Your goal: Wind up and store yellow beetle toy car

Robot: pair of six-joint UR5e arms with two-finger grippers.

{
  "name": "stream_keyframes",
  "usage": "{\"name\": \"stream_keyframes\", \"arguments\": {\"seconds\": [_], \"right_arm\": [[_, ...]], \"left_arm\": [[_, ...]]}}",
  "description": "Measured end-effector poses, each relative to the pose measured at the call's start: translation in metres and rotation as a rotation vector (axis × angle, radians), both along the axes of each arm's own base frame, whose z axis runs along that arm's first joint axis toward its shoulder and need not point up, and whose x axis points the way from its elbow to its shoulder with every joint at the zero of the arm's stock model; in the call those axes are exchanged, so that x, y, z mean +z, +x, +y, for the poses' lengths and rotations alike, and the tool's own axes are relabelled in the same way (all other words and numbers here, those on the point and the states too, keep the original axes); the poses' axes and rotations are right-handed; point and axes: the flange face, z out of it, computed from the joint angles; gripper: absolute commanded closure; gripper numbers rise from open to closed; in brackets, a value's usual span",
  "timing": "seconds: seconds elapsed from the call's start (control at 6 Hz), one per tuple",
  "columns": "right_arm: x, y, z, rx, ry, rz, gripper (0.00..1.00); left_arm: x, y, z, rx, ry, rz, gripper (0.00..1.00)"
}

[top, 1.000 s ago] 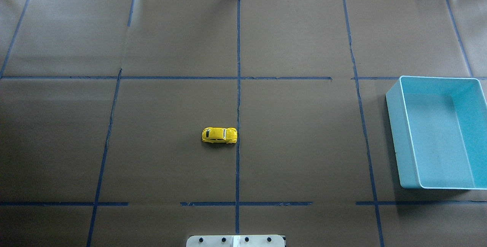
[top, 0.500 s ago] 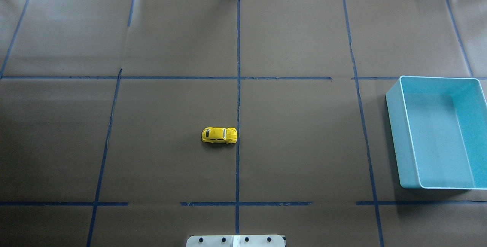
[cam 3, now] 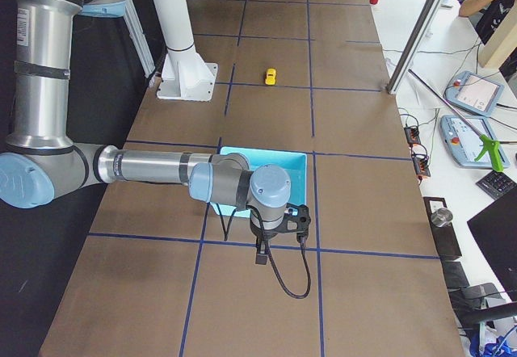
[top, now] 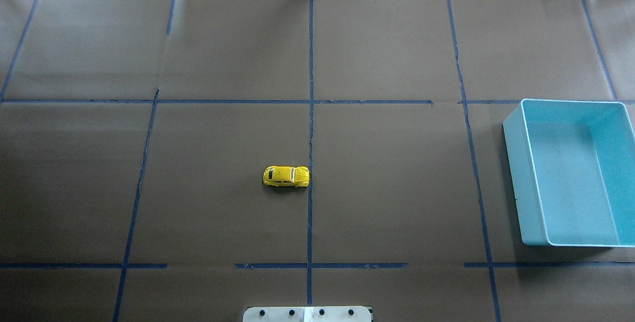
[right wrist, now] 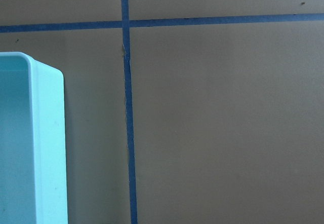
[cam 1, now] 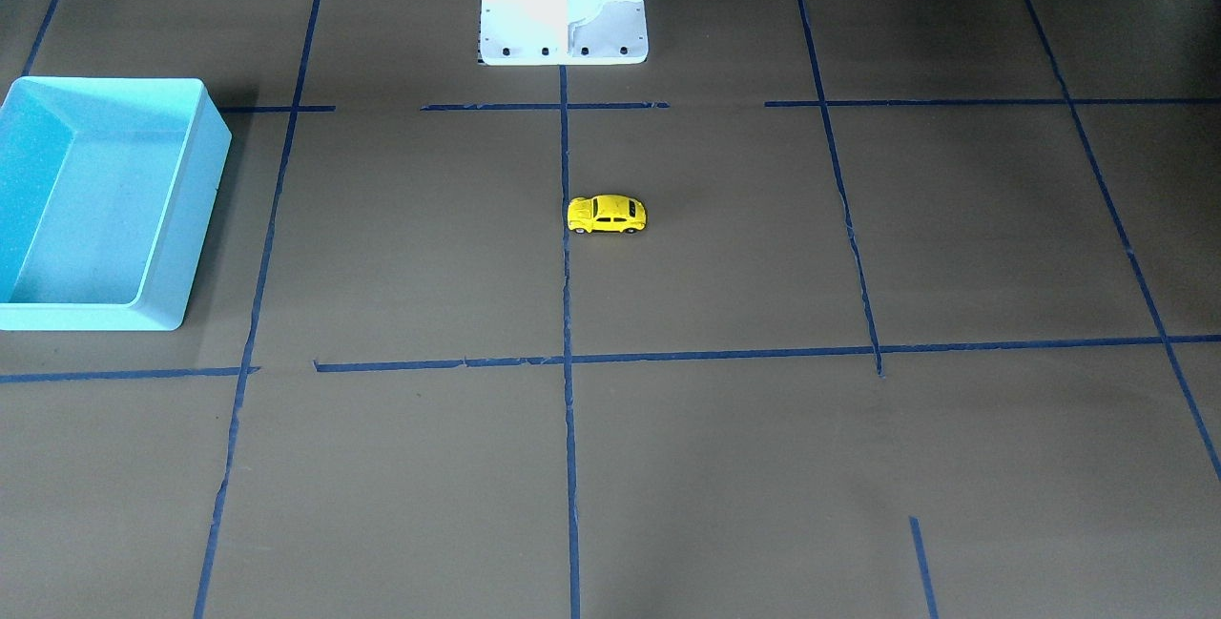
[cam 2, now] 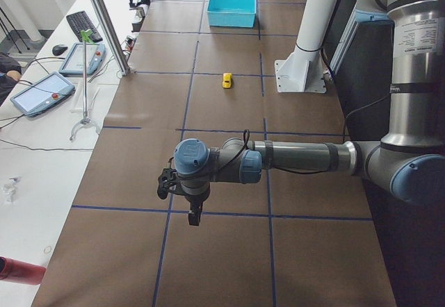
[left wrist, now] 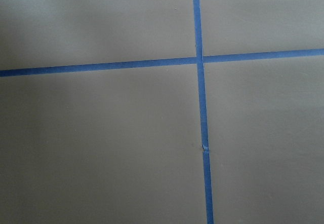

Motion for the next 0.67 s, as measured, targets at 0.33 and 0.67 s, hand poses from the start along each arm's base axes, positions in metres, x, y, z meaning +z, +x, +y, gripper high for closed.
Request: {"name": "stream_keyframes", "arguments": {"seconds": [0.33, 0.67], "right_arm": [[0.001, 0.000, 0.000, 0.000, -0.002, 0.000, 0.00], [0.002, 0.000, 0.000, 0.000, -0.003, 0.000, 0.00]], "left_arm": [[-0.043, 0.019, -0.004, 0.047, 0.052, -0.001, 0.00], [-0.140, 0.075, 0.001, 0.174, 0.133, -0.007, 0.00]]}}
